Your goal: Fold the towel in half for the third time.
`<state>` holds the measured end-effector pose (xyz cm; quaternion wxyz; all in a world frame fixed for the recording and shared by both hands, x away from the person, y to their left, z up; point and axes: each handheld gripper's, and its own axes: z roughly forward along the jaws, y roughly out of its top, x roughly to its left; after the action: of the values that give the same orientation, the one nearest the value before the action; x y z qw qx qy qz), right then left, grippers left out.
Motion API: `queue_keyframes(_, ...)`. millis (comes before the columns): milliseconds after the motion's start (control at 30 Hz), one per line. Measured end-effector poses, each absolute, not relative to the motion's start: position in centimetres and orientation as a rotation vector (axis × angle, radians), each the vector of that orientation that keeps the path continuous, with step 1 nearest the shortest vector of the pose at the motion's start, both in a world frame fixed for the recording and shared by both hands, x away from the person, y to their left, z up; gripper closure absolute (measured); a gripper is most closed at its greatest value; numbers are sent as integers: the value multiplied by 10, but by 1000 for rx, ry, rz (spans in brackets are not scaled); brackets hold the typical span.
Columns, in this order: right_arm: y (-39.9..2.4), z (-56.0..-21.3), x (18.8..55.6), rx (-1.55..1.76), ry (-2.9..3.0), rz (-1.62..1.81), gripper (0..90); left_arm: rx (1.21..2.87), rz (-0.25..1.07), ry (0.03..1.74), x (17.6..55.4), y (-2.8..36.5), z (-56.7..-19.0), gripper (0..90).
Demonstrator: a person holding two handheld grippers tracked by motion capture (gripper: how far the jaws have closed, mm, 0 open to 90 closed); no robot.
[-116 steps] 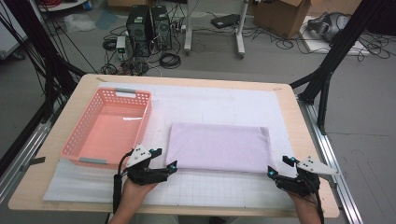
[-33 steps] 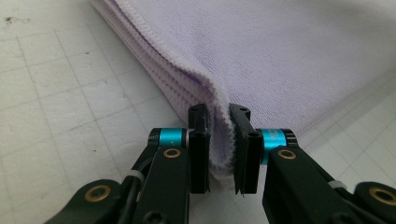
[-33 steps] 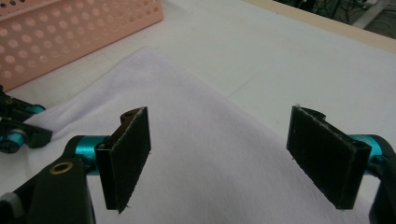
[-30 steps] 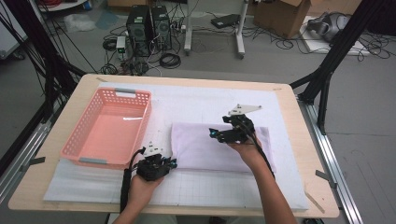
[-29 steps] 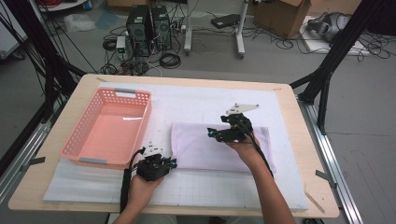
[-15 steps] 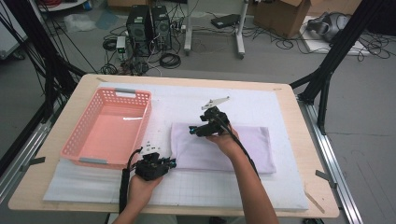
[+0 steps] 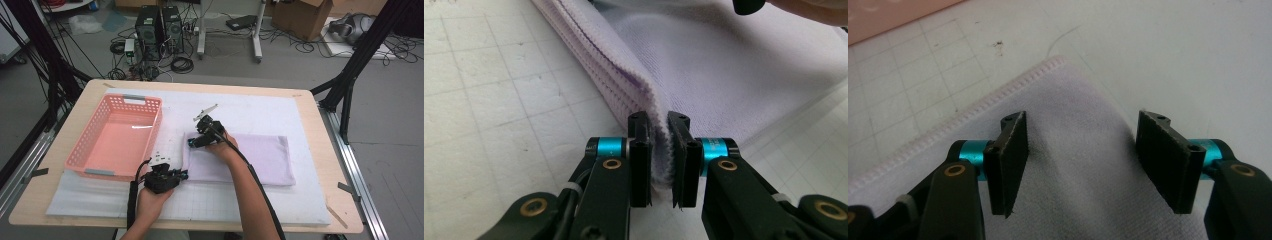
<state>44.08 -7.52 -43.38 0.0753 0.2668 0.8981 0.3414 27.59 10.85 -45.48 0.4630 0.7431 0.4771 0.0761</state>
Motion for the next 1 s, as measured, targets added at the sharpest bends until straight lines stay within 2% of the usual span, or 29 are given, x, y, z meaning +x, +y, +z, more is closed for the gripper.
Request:
queue_keyframes(100,-74,-432,442,766,2718,1018,499,1824,182,1175,275,111,-455,808)
queue_keyframes(233,-71,-430,440,725,2751,1014,723,1826,188,1177,275,113,-454,808)
queue_keyframes(300,-66,-428,437,692,2746,994,777,1826,195,1182,274,113,-453,808)
queue_keyframes(600,-62,-414,431,648,2695,1187,785,1764,223,1169,265,122,-435,813)
queue_keyframes(833,-89,-393,431,675,2611,1328,781,1716,179,1127,272,106,-421,813)
queue_keyframes(1000,-116,-382,432,724,2542,1382,780,1740,169,1085,284,85,-409,813)
